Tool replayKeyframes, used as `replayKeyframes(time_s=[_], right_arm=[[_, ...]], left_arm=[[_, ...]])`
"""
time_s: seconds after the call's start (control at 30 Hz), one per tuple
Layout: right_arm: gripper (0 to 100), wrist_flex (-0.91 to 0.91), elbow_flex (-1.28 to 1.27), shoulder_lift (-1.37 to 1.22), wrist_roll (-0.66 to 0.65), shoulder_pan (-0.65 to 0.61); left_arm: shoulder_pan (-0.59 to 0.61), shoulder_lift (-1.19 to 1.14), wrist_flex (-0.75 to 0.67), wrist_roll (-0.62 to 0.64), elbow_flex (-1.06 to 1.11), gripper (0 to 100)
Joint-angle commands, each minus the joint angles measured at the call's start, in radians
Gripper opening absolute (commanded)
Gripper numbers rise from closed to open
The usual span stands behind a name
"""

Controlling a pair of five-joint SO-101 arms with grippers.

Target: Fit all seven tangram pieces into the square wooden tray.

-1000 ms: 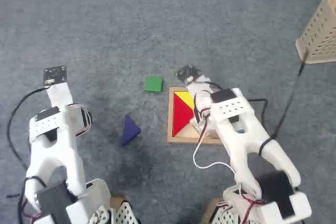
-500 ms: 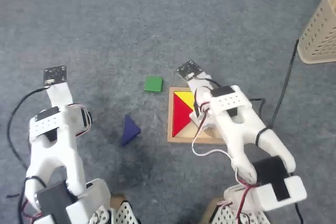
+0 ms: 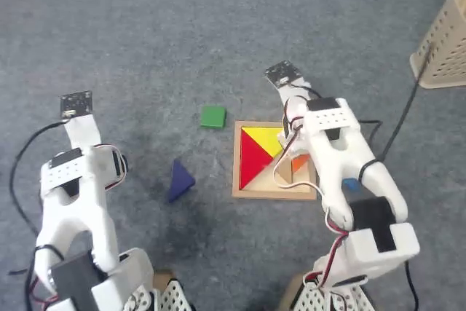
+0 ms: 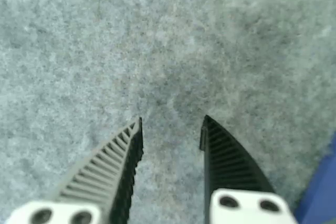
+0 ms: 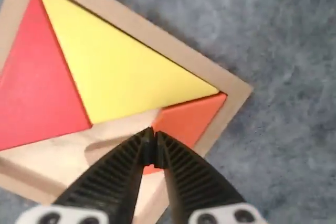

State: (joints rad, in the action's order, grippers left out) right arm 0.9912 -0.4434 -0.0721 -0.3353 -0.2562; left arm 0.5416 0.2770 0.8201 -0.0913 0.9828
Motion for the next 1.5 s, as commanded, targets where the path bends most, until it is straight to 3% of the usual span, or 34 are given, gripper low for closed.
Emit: replayKeyframes(time_s=[0.0, 0.33, 0.77, 1.0, 1.1, 1.27, 1.47], right_arm=[[0.6, 0.015, -0.038, 0.147, 0.026, 0.012], [0.6, -0.093, -0.256, 0.196, 0.025, -0.120], [0.6, -0.114, 0.000, -0.099, -0.034, 0.059], [0.6, -0.048, 0.155, -0.182, -0.029, 0.068], [0.6, 0.002, 0.199, -0.139, -0.020, 0.067], [0.6, 0.134, 0.207, 0.051, 0.106, 0.076], [0.6, 0.259, -0.023, 0.348, 0.120, 0.079]], left_arm=[[-0.006, 0.012, -0.015, -0.009, -0.004, 17], [-0.006, 0.011, -0.015, -0.009, -0.004, 17], [-0.006, 0.009, -0.015, -0.009, -0.004, 17], [-0.006, 0.008, -0.015, -0.009, -0.004, 17], [-0.006, 0.008, -0.014, -0.009, -0.004, 17], [-0.006, 0.006, -0.015, -0.009, -0.004, 17], [-0.006, 0.008, -0.017, -0.026, -0.013, 17]])
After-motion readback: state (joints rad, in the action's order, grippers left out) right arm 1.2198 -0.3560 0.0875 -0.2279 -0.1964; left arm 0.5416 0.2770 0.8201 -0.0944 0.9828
